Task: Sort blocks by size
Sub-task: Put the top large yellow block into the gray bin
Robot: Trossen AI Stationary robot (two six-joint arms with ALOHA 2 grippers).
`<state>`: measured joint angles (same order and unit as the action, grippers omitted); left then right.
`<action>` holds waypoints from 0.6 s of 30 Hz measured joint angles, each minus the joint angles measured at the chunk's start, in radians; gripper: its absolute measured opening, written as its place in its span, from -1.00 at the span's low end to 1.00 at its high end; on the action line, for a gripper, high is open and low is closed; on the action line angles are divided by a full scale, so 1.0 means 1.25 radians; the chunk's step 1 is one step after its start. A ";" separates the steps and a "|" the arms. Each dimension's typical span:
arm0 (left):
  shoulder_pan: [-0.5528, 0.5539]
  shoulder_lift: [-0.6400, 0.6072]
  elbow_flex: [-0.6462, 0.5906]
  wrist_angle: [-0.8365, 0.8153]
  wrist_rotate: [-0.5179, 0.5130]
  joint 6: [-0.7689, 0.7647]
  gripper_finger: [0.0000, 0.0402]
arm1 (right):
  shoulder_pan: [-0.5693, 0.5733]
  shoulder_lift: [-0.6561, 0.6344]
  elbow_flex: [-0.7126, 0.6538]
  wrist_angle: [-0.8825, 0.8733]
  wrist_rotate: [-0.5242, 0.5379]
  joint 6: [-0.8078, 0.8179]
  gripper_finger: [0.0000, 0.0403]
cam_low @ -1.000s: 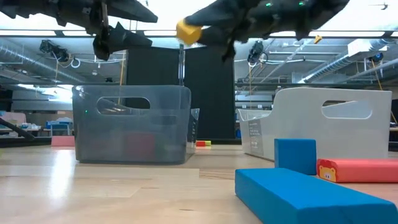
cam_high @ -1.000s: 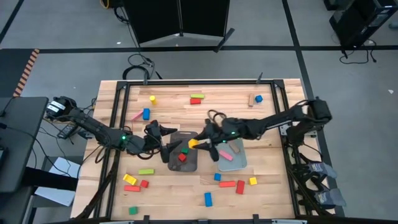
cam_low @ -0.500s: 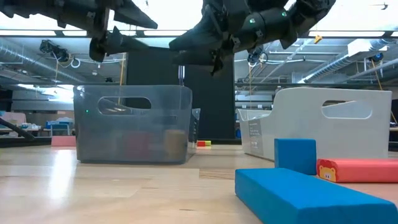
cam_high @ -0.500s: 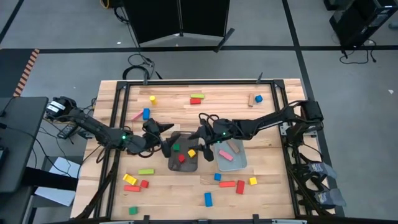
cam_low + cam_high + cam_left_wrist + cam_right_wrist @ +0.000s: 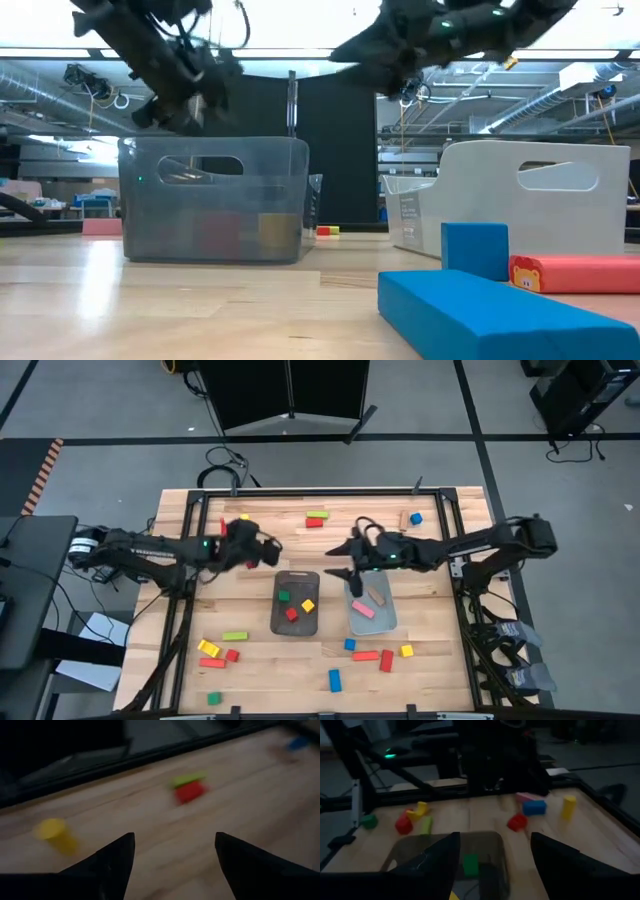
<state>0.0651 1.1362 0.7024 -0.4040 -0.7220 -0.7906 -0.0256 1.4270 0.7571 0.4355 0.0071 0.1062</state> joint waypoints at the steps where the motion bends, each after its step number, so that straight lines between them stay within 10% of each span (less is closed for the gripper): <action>1: 0.032 0.000 0.007 -0.021 0.016 0.010 0.41 | -0.003 -0.023 -0.024 0.003 0.006 0.007 0.26; 12: 0.422 0.047 0.085 -0.127 0.376 0.269 0.41 | 0.004 -0.197 -0.201 0.088 0.030 0.087 0.26; 18: 0.508 0.113 0.165 -0.236 0.414 0.369 0.41 | 0.027 -0.206 -0.205 0.095 0.030 0.084 0.26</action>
<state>0.7001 1.2778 0.9088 -0.6996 -0.2047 -0.3295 0.0079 1.1694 0.5003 0.5546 0.0448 0.2113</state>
